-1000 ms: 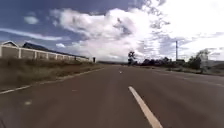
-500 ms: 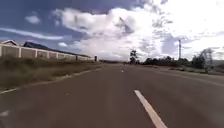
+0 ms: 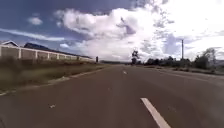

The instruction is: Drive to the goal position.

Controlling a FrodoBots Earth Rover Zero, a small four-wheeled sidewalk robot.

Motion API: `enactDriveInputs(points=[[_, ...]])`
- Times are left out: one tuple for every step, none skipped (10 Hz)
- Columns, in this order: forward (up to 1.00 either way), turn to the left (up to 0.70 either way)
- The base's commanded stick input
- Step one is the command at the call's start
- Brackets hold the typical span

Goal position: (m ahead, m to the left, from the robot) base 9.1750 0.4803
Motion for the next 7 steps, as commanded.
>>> enactDriveInputs(points=[[1.00, 0.00], [1.00, -0.38], [1.00, -0.32], [1.00, -0.26], [1.00, 0.00], [1.00, 0.00], [1.00, 0.00]])
